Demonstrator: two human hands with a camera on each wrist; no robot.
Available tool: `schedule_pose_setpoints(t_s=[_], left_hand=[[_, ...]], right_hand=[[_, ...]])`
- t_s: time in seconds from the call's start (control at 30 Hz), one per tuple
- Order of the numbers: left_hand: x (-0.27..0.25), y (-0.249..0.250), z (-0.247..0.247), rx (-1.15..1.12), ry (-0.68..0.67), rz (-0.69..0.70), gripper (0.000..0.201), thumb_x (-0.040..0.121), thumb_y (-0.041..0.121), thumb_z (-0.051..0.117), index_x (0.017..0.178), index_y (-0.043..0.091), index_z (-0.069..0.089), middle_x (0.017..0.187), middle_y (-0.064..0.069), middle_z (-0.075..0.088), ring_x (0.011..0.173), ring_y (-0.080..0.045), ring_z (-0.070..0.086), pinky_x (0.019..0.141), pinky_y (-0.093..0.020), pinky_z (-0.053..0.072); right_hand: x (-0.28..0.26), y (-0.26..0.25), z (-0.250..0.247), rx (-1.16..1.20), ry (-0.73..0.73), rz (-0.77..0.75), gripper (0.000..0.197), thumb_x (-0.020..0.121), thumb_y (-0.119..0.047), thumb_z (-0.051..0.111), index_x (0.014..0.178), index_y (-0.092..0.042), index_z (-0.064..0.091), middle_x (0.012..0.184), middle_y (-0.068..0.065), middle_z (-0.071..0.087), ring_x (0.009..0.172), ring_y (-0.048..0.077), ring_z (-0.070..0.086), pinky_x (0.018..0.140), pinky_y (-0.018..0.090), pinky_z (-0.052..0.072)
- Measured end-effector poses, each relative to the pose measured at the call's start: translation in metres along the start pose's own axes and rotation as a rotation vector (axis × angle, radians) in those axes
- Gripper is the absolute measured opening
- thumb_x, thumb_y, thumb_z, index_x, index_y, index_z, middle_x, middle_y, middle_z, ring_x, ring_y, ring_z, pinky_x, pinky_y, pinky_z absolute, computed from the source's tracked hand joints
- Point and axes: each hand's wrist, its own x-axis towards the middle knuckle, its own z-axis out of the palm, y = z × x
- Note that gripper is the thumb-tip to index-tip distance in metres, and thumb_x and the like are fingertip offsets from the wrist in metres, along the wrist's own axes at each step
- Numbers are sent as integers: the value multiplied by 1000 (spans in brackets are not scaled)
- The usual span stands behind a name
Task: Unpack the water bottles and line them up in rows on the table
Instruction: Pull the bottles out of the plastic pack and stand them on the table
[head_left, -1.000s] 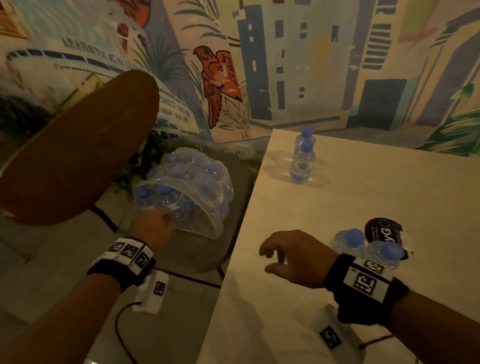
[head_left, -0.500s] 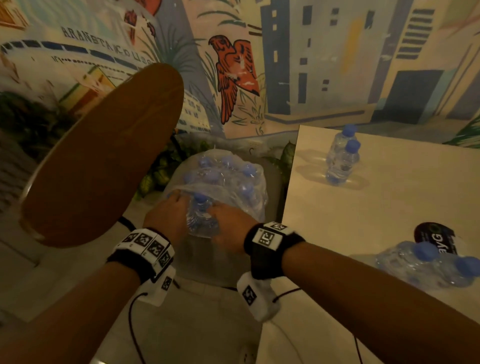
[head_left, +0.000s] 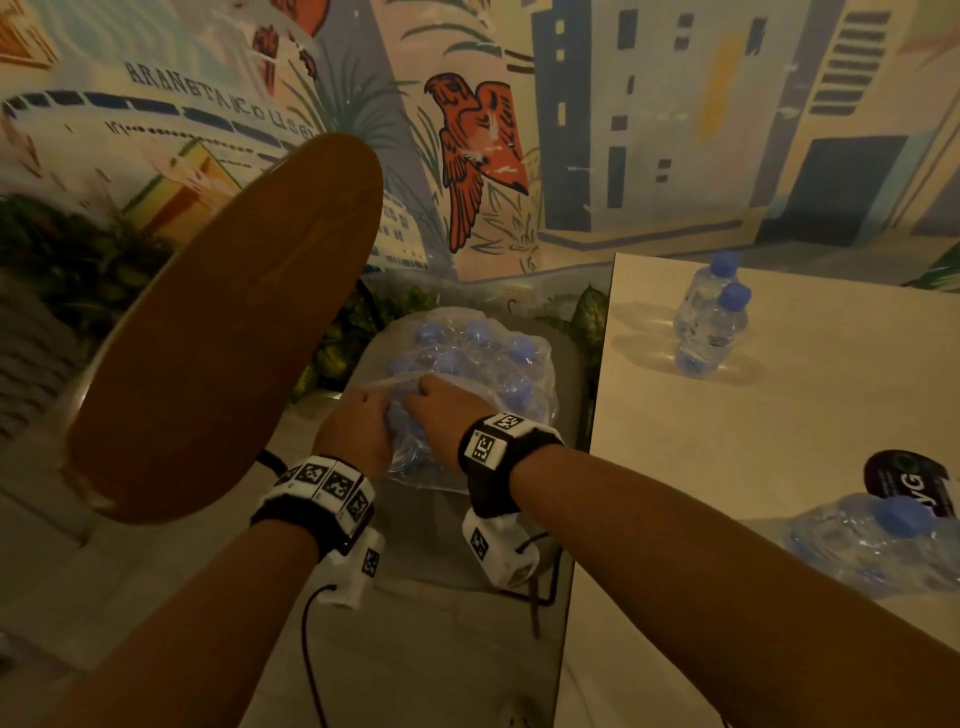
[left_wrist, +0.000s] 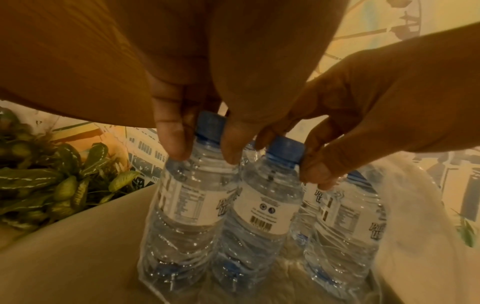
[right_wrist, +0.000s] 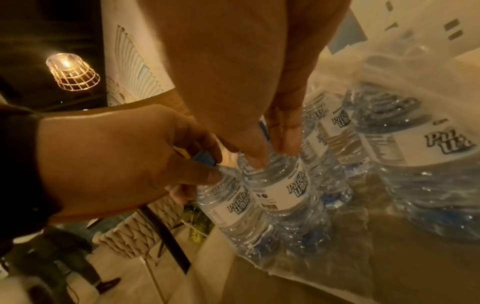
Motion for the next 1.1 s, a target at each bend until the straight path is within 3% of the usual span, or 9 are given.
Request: schedule_pose_setpoints(t_s=[0.07, 0.2, 0.37, 0.53, 0.63, 0.8, 0.9, 0.97, 1.1], left_hand=[[-2, -2, 1, -32, 14, 9, 18, 87, 11, 56, 105, 11, 60, 114, -13, 59, 101, -29, 59, 86, -37, 49], [-10, -3, 4, -64, 14, 9, 22, 83, 10, 61, 105, 11, 58, 114, -13, 55, 98, -31, 58, 83, -37, 49], [-17, -8, 10, -50, 19, -56, 21, 86, 8, 57, 107, 5, 59, 115, -18, 55, 98, -37, 59, 82, -42, 48], [-31, -8, 9, -15, -9, -46, 19, 83, 8, 62, 101, 3, 61, 107, -21, 57, 93, -38, 59, 79, -42, 48], [-50, 10, 3, 18, -29, 47, 21, 79, 8, 67, 99, 4, 63, 103, -21, 61, 89, -39, 60, 77, -43, 49], [-107, 80, -5, 20, -107, 287, 17, 70, 8, 77, 85, 4, 70, 82, -16, 67, 74, -33, 62, 64, -31, 42], [-142, 139, 0, -114, -201, 431, 21, 66, 32, 67, 80, 16, 67, 75, 2, 60, 70, -15, 57, 61, -25, 41], [-157, 181, 9, -164, -303, 498, 22, 67, 38, 64, 84, 23, 63, 78, 12, 53, 73, -6, 52, 68, -26, 40], [-176, 268, 35, -159, -333, 595, 27, 76, 21, 73, 101, 13, 66, 98, -4, 60, 91, -20, 59, 82, -29, 45]], right_hand=[[-3, -2, 0, -75, 40, -71, 14, 96, -23, 44, 90, -22, 56, 94, 0, 57, 90, 20, 52, 83, 32, 41], [-15, -3, 4, -129, -61, -48, 29, 92, -12, 50, 121, -10, 51, 125, 16, 51, 105, 34, 57, 78, 41, 47], [-65, 2, -3, -104, -56, -30, 39, 95, -14, 49, 133, -5, 44, 139, 17, 44, 124, 35, 48, 101, 42, 41], [-165, 41, -15, 91, -103, 49, 22, 86, -22, 60, 100, -4, 59, 92, 12, 50, 81, 28, 51, 69, 31, 37], [-238, 74, -22, 135, -152, 124, 18, 85, -19, 54, 90, -4, 61, 84, 6, 44, 75, 23, 44, 67, 33, 37], [-359, 136, -35, 135, -191, 317, 20, 78, -28, 56, 64, -23, 43, 68, -7, 36, 58, 8, 35, 54, 20, 26], [-410, 173, -49, 129, -150, 478, 16, 72, -33, 62, 68, -25, 48, 64, -11, 38, 55, 4, 35, 51, 15, 26], [-432, 194, -57, 157, -94, 565, 14, 69, -32, 67, 70, -25, 54, 69, -10, 49, 60, 5, 42, 55, 18, 32], [-448, 226, -70, 215, 59, 681, 18, 66, -25, 73, 72, -9, 69, 77, 9, 69, 64, 17, 59, 63, 35, 51]])
